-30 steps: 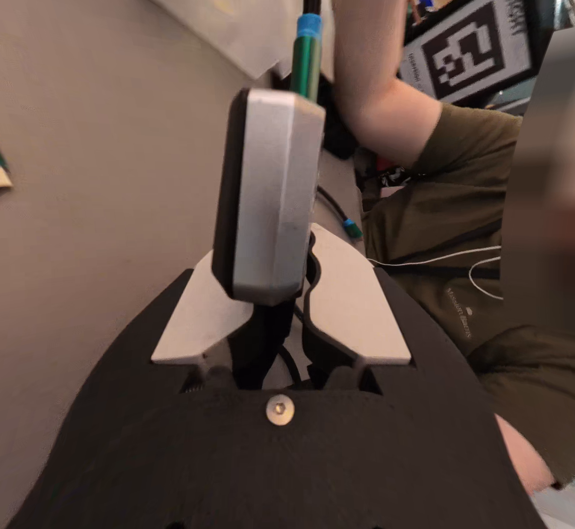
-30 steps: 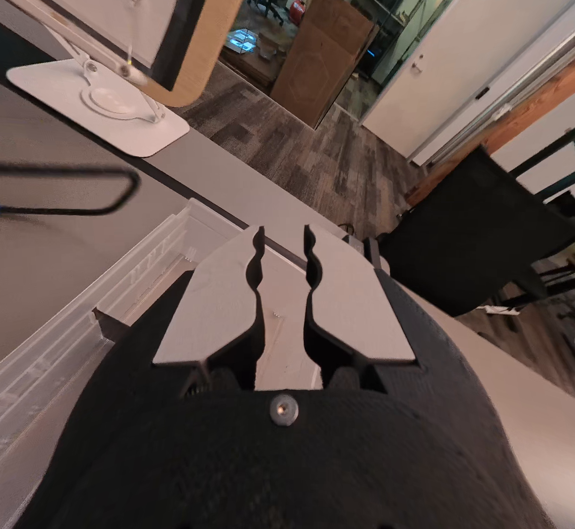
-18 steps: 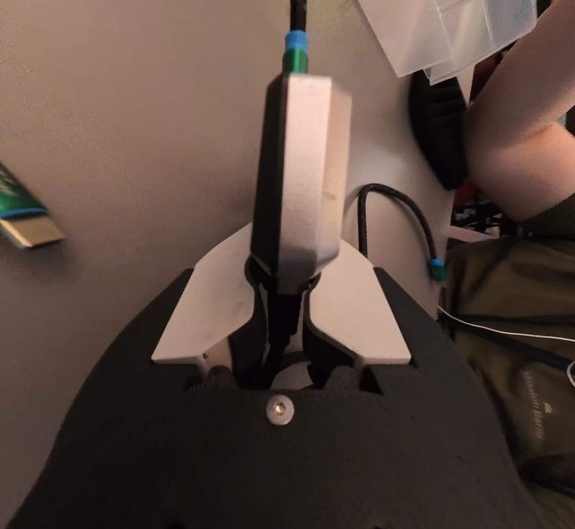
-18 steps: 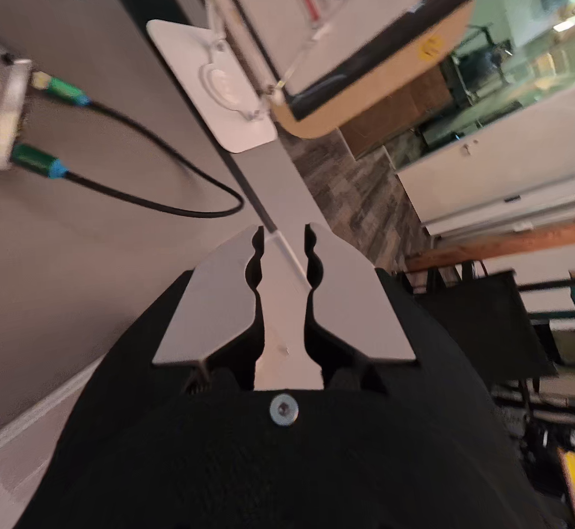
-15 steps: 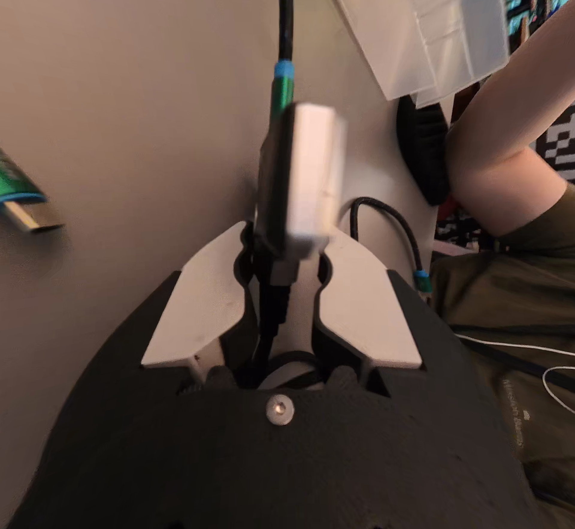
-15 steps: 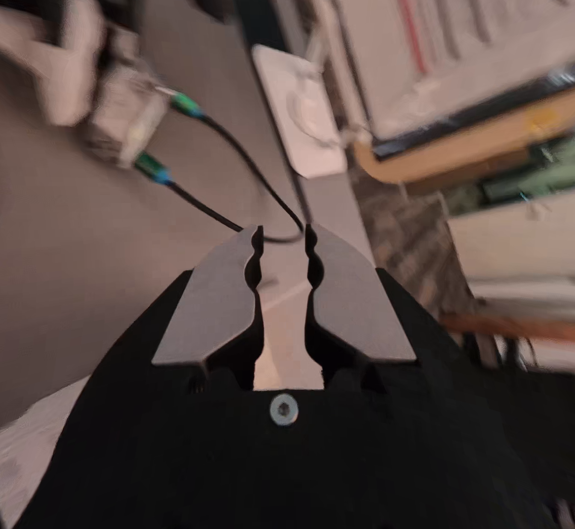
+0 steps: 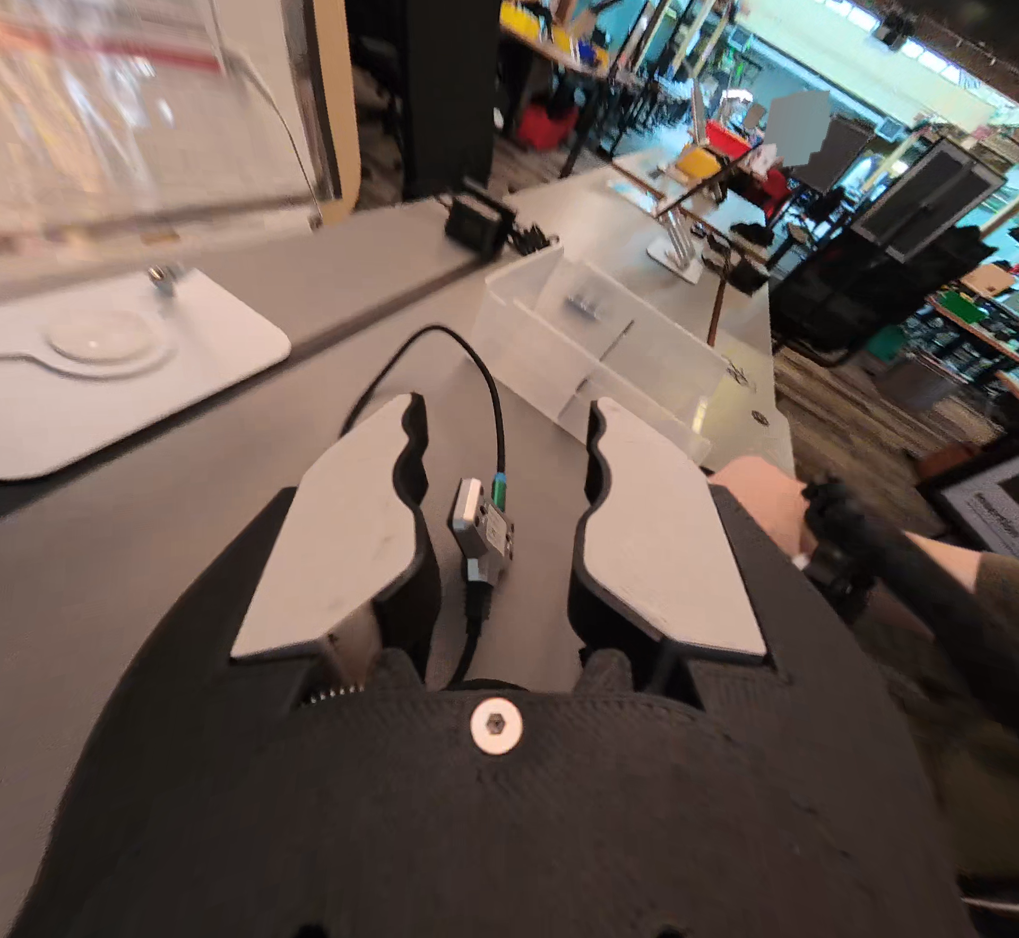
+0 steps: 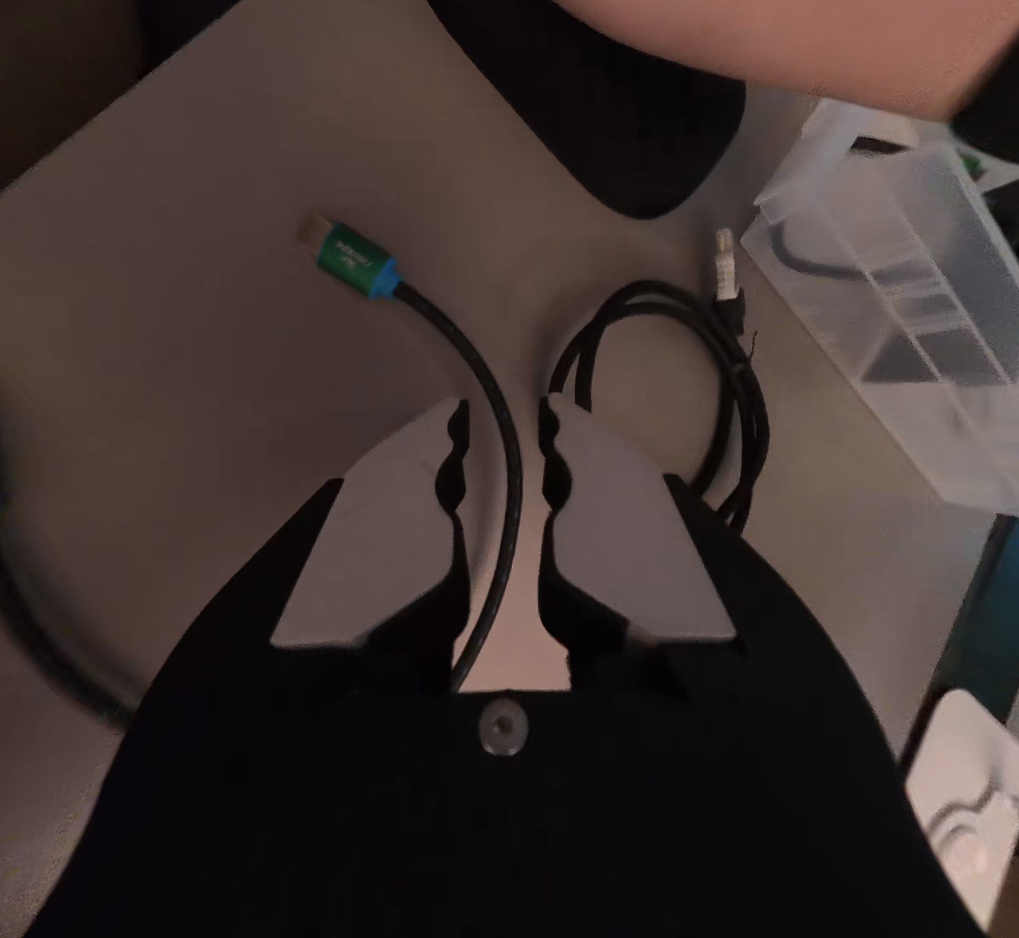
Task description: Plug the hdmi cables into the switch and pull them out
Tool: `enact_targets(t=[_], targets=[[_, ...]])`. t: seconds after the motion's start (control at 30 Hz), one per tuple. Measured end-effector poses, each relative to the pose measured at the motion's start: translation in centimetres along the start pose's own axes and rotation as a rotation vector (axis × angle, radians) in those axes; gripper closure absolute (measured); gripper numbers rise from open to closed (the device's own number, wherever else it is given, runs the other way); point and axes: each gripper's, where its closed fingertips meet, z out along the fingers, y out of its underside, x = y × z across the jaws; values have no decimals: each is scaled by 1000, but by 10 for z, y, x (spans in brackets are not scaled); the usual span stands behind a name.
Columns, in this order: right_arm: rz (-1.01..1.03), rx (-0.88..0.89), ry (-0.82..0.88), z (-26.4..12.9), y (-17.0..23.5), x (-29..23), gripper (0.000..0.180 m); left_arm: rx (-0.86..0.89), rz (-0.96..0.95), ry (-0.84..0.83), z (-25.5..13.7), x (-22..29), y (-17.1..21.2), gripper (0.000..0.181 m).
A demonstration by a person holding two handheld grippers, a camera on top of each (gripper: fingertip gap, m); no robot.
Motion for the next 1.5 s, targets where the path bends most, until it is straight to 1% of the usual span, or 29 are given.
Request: enact_targets(t=[0.03,0.07,0.17,0.23,0.3,0.37,0.47,0.5,0.57,0.67,0.73,0.77,0.8,0.87,0.93,0.97,1.03,1.07,1.13,1.2,1.23,1.33,1.43,1.47,1.5], targets=[[-18,-18,12,9,1,1,155,26,23,-5,-8,2,-7,126],[-19,-47,-12,16,5,-3,155,47,42,-2,-15,6,-13,126],[18,-109,-49,31,21,-7,160,93,93,42,-27,23,-27,126],[33,-138,-33,34,29,-2,171,134,127,88,-32,38,-34,128],[41,-180,-39,25,34,0,172,169,151,137,-37,54,-40,129],[54,-173,31,-1,32,13,173,183,177,183,-42,68,-43,128],[114,-100,192,-61,25,36,176,227,207,203,-51,79,-50,123],[124,-59,262,-84,22,44,177,261,216,215,-55,83,-54,124],[124,65,417,-133,9,56,180,334,256,252,-64,95,-60,131],[88,230,599,-195,-8,61,179,435,326,266,-74,110,-67,135],[82,267,655,-217,-11,58,179,455,354,223,-74,112,-67,136],[85,263,654,-220,-10,56,179,447,360,193,-73,109,-67,137],[102,249,627,-217,-7,54,179,438,368,181,-72,108,-66,137],[170,203,498,-190,2,48,180,439,367,177,-72,106,-66,138],[205,116,472,-157,17,59,177,443,359,175,-73,104,-66,139],[218,99,460,-136,22,66,164,441,360,178,-73,104,-66,139],[297,46,424,-90,38,79,159,427,376,173,-72,105,-64,139],[324,-12,394,-67,49,81,154,420,391,163,-73,104,-64,139],[293,-182,372,-31,74,84,148,421,410,154,-75,104,-65,140],[218,-334,432,-18,96,95,148,441,403,163,-80,105,-69,140],[210,-362,436,-14,100,99,149,454,397,172,-83,106,-71,140],[213,-344,384,-2,100,100,158,480,394,188,-91,107,-75,142],[247,-429,347,1,119,102,157,484,403,188,-93,107,-76,144],[259,-431,345,2,122,104,159,485,401,188,-93,107,-76,144],[280,-412,318,4,123,101,167,487,399,192,-93,108,-76,145]])
